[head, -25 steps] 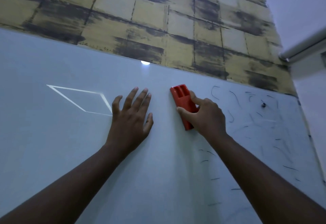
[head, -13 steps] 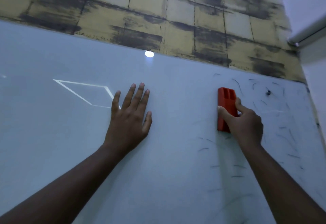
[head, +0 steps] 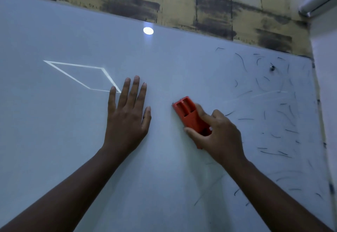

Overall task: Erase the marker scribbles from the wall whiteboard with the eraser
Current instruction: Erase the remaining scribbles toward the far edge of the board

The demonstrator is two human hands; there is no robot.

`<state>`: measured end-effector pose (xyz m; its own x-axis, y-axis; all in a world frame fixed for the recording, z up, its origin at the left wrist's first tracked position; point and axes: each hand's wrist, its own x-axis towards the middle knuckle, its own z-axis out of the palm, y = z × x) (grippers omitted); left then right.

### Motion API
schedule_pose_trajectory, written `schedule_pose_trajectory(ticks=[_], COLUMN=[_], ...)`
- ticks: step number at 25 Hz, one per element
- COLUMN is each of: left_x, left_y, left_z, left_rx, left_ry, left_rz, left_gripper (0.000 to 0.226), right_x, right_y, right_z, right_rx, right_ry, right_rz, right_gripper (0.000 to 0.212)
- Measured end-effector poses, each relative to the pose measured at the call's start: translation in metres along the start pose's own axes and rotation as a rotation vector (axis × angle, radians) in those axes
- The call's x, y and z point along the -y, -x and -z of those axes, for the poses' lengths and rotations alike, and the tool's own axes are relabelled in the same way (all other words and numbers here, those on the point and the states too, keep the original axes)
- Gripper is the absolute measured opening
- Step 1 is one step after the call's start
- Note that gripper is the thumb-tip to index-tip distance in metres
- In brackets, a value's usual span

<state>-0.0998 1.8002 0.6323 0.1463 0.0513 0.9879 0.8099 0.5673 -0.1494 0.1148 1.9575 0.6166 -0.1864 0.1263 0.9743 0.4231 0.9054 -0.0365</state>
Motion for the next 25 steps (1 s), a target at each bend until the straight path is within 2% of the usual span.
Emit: schedule_pose_trajectory(ticks=[6,10,15,19,22,25], left_x=[0.002,-0.002,-0.017,-0.040,-0.050,-0.049], left_y=[0.049,0.078,0.100,0.132,0.160,0.178], left_z=[0.002,0.003,0.002,0.002,0.003,0.003], left_rx=[-0.002,0.032,0.051,0.070,0.102,0.106], left_ry=[0.026,0.031,0.037,0.068,0.083,0.100], left_rz=[-0.046,-0.055,0.004,0.044,0.016,-0.014], left_gripper=[0.065,0.066,0.067,0.070,0.071,0.070], right_x=[-0.054,-0.053,-0.009,0.026,0.028,-0.001], right_y=[0.008,0.043,0.074,0.128,0.162,0.151], right_z=[0.010,-0.006,-0.023,-0.032,-0.035,-0.026], right_rx=[-0.155,-0.242,-0.205,-0.047,0.051,0.040], right_ry=[-0.202,-0.270,-0.283,-0.196,-0.096,-0.105], right_rz=[-0.456,-0.616,-0.474,-0.275,-0.153,-0.253], right_gripper=[0.079,0.078,0.074,0.078,0.080,0.079])
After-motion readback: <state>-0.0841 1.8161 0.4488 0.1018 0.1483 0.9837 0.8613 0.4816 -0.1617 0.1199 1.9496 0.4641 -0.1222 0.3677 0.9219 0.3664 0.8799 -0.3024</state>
